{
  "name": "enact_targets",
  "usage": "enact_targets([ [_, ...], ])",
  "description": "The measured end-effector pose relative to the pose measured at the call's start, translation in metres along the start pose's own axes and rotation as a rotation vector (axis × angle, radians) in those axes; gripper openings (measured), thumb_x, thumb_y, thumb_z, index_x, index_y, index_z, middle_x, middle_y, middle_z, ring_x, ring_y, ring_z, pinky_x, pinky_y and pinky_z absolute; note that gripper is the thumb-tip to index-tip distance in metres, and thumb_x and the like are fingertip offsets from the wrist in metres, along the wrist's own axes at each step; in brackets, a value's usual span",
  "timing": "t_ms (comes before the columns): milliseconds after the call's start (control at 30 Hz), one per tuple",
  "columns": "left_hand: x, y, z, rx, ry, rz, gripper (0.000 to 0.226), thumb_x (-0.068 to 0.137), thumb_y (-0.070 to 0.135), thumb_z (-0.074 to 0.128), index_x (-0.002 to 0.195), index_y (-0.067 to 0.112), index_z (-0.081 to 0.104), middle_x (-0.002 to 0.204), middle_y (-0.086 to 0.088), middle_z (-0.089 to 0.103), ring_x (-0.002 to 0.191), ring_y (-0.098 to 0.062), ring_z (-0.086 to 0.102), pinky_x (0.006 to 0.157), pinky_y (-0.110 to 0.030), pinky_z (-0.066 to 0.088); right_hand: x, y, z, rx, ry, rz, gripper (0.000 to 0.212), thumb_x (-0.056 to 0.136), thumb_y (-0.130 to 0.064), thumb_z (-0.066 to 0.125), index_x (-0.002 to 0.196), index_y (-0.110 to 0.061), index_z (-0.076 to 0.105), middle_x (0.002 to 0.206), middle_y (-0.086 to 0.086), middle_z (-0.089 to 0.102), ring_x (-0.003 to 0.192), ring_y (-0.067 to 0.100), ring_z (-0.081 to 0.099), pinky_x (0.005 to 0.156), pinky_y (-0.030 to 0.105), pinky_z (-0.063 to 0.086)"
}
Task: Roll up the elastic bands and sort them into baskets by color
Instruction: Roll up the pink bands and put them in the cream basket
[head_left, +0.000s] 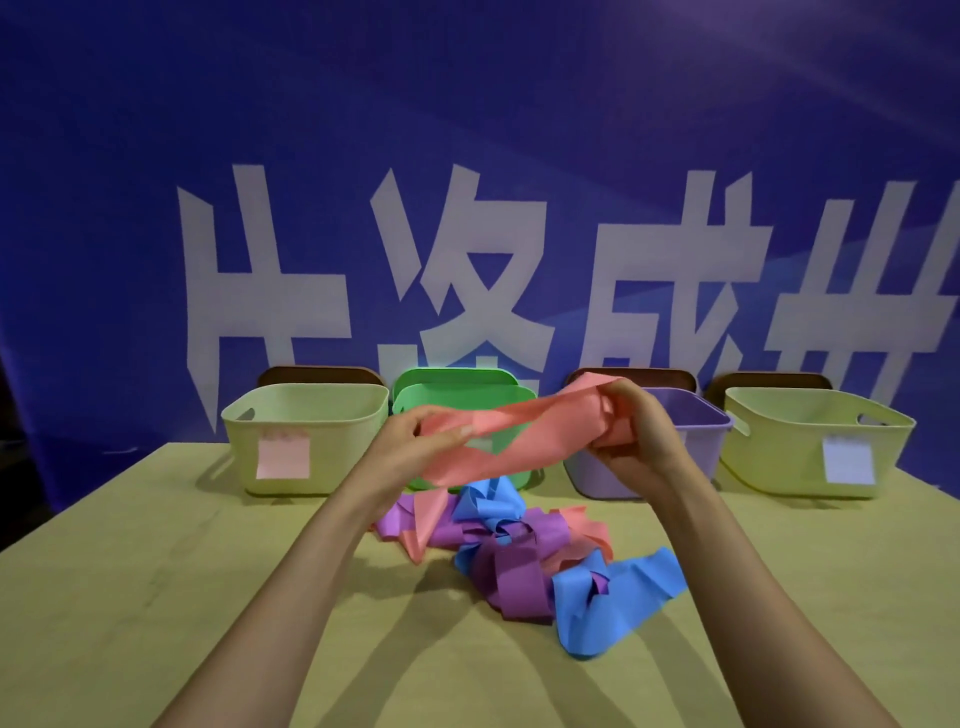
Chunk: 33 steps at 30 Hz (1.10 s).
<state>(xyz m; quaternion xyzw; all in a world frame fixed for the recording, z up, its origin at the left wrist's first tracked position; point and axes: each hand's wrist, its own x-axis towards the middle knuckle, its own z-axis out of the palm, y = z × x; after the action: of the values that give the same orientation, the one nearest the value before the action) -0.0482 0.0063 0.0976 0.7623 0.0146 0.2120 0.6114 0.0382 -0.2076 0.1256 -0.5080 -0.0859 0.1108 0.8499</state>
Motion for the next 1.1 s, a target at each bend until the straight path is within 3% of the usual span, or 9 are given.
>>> enact_targets([
  [167,-0.003,0.001,0.001,0.024,-0.121,-0.061,0.024,0.089,0.031,0.061,0.102,0.015,0.072,0.091,0.002,0.072,0.078,-0.007,0.062,0.066,-0.015,0.044,0.009,0.006,-0.009,0.016,0.101,0.07,0.038,0.088,-0.018,0.049,0.12,0.0,0.058,0.104,0.016,0.06,0.087,0.02,0.057,0.053,0.024,0.051],
  [300,-0.001,0.001,0.003,-0.031,0.045,-0.045,0.012,0.094,0.023,0.055,0.09,0.02,0.066,0.083,0.001,0.07,0.077,-0.011,0.061,0.067,-0.026,0.041,0.011,0.006,-0.014,0.028,0.091,0.086,0.015,0.092,-0.015,0.049,0.086,-0.011,0.063,0.058,0.001,0.066,0.052,0.009,0.06,0.051,0.022,0.047],
  [367,0.001,0.002,0.003,-0.093,0.094,-0.066,0.012,0.094,0.023,0.055,0.086,0.019,0.062,0.074,0.0,0.07,0.067,-0.011,0.059,0.059,-0.026,0.037,0.008,0.005,-0.013,0.022,0.073,0.107,0.017,0.091,-0.012,0.05,0.077,-0.012,0.059,0.048,-0.001,0.062,0.053,0.012,0.057,0.058,0.025,0.044],
  [500,0.002,0.005,0.0,-0.567,0.082,-0.192,0.004,0.086,0.015,0.061,0.089,0.017,0.063,0.07,0.002,0.058,0.056,-0.004,0.051,0.056,-0.02,0.036,0.003,0.004,-0.014,-0.022,0.013,0.185,0.014,0.091,-0.011,0.052,0.079,-0.01,0.061,0.055,0.004,0.064,0.069,0.017,0.054,0.064,0.028,0.041],
  [667,0.0,0.001,-0.011,-1.048,-0.107,-0.289,0.031,0.083,0.021,0.058,0.109,0.006,0.067,0.101,-0.009,0.068,0.093,-0.015,0.061,0.079,-0.03,0.056,0.01,0.014,-0.017,-0.113,0.024,0.178,0.025,0.093,-0.022,0.056,0.114,-0.01,0.061,0.102,0.013,0.065,0.088,0.021,0.062,0.065,0.032,0.053],
  [733,0.002,-0.005,-0.009,-0.931,-0.154,-0.275,0.026,0.087,0.008,0.054,0.11,0.01,0.066,0.107,-0.008,0.068,0.091,-0.015,0.064,0.081,-0.031,0.056,0.013,0.016,-0.016,-0.071,0.013,0.181,0.031,0.093,-0.024,0.057,0.121,-0.011,0.058,0.099,0.013,0.065,0.086,0.021,0.063,0.06,0.032,0.054],
  [867,0.005,-0.015,0.002,-0.59,-0.041,-0.18,0.04,0.081,-0.018,0.052,0.107,0.011,0.062,0.093,-0.008,0.066,0.081,-0.016,0.063,0.065,-0.02,0.055,0.013,0.012,-0.014,-0.007,0.008,0.188,0.02,0.091,-0.032,0.058,0.097,-0.013,0.063,0.079,0.01,0.067,0.079,0.02,0.059,0.076,0.037,0.049],
  [1033,0.012,-0.029,0.006,-0.099,0.231,-0.032,0.041,0.078,-0.019,0.051,0.104,0.01,0.061,0.074,-0.002,0.058,0.069,-0.013,0.053,0.062,-0.02,0.045,0.015,0.008,-0.017,0.061,-0.024,0.134,0.025,0.091,-0.038,0.055,0.087,-0.013,0.059,0.05,0.002,0.05,0.04,0.01,0.04,0.055,0.025,0.044],
  [1100,0.014,-0.033,0.008,0.066,0.267,-0.021,0.037,0.082,-0.011,0.049,0.11,0.012,0.06,0.075,-0.001,0.055,0.067,-0.014,0.049,0.065,-0.029,0.043,0.015,0.008,-0.02,0.084,-0.028,0.118,0.025,0.09,-0.038,0.057,0.088,-0.013,0.061,0.055,0.004,0.054,0.048,0.011,0.047,0.062,0.029,0.045],
])
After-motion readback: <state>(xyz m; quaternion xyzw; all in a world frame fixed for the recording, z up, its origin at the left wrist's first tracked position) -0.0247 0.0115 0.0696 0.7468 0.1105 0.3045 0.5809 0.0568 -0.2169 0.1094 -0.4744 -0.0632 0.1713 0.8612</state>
